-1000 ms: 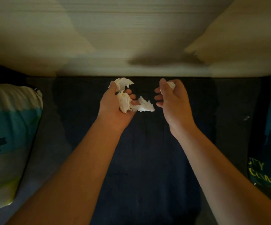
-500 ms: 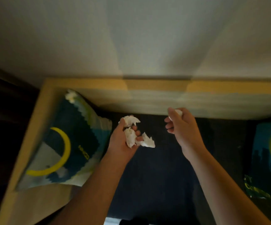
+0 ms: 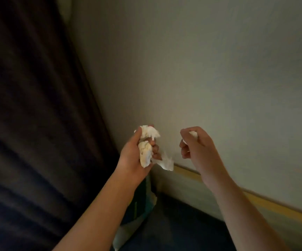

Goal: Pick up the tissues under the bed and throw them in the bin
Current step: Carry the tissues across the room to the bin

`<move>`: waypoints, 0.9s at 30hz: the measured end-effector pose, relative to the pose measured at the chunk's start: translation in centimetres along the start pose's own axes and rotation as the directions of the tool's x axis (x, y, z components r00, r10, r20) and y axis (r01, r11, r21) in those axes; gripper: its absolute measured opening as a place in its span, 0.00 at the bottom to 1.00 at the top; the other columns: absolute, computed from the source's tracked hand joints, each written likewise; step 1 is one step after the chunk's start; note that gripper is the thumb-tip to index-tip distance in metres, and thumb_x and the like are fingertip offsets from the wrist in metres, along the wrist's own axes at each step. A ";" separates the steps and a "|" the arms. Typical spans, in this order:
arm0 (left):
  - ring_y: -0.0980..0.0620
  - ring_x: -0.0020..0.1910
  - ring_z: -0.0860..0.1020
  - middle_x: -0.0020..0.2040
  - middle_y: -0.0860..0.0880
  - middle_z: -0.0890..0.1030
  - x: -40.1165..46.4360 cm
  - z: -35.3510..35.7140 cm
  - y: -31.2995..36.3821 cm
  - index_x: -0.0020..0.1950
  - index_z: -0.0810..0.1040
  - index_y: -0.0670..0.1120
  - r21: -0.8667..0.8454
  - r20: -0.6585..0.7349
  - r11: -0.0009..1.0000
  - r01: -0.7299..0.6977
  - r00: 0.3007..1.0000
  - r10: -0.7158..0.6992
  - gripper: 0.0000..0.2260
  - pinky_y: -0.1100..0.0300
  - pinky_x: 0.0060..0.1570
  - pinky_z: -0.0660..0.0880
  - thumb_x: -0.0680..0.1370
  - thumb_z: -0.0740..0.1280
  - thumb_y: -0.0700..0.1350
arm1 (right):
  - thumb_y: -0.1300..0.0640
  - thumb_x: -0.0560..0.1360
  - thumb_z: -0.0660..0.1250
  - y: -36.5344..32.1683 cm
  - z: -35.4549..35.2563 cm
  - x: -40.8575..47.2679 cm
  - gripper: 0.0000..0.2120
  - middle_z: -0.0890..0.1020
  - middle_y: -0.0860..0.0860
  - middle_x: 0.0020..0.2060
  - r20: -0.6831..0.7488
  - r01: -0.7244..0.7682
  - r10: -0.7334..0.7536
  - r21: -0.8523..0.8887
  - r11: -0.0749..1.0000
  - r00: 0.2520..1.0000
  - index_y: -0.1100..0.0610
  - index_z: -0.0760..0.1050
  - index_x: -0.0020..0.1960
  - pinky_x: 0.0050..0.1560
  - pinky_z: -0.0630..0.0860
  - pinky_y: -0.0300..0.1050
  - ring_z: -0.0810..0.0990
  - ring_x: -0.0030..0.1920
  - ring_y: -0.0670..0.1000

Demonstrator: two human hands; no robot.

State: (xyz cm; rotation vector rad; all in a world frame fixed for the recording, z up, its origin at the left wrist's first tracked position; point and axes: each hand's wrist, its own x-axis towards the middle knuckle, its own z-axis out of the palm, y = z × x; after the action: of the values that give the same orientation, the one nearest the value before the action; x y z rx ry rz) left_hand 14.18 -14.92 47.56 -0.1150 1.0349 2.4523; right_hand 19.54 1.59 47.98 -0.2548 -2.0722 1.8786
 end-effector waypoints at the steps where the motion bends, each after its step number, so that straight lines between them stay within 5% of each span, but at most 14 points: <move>1: 0.50 0.29 0.74 0.34 0.46 0.75 -2.3 -0.1 1.4 0.51 0.80 0.42 -0.022 -0.008 0.997 -0.072 0.997 0.072 0.18 0.58 0.31 0.75 0.80 0.61 0.55 | 0.51 0.81 0.64 -1.6 1.0 -0.7 0.07 0.80 0.46 0.29 0.067 0.016 -0.017 0.012 1.000 0.998 0.53 0.77 0.50 0.32 0.77 0.39 0.78 0.28 0.42; 9: 0.51 0.30 0.72 0.35 0.46 0.74 -21.8 -4.5 8.7 0.58 0.79 0.46 0.041 -0.145 0.871 -0.490 0.859 0.490 0.16 0.59 0.30 0.68 0.83 0.59 0.54 | 0.51 0.81 0.65 -9.6 11.2 -9.7 0.06 0.78 0.44 0.29 0.526 0.114 -0.186 0.166 0.979 0.830 0.53 0.77 0.51 0.31 0.77 0.35 0.76 0.29 0.43; 18: 0.50 0.32 0.72 0.37 0.46 0.74 -45.1 -13.7 11.0 0.56 0.81 0.47 0.066 -0.366 0.670 -0.739 0.607 0.705 0.15 0.59 0.29 0.70 0.82 0.60 0.54 | 0.50 0.81 0.65 -15.2 24.1 -27.4 0.09 0.79 0.49 0.34 0.792 0.129 -0.272 0.242 0.962 0.546 0.56 0.77 0.52 0.32 0.77 0.36 0.76 0.31 0.44; 27: 0.52 0.31 0.73 0.35 0.47 0.76 -71.6 -23.7 7.9 0.56 0.82 0.47 0.179 -0.589 0.474 -0.862 0.292 0.754 0.15 0.59 0.27 0.71 0.81 0.61 0.55 | 0.52 0.82 0.63 -16.5 36.0 -52.0 0.06 0.82 0.46 0.30 0.959 0.118 -0.256 0.242 0.963 0.120 0.54 0.76 0.52 0.33 0.77 0.41 0.78 0.29 0.44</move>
State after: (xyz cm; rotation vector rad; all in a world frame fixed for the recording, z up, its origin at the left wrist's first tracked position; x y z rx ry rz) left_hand 71.52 -64.17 54.00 -0.6128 1.3615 3.6381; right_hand 56.33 -51.94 55.26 1.7621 -2.3887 2.1643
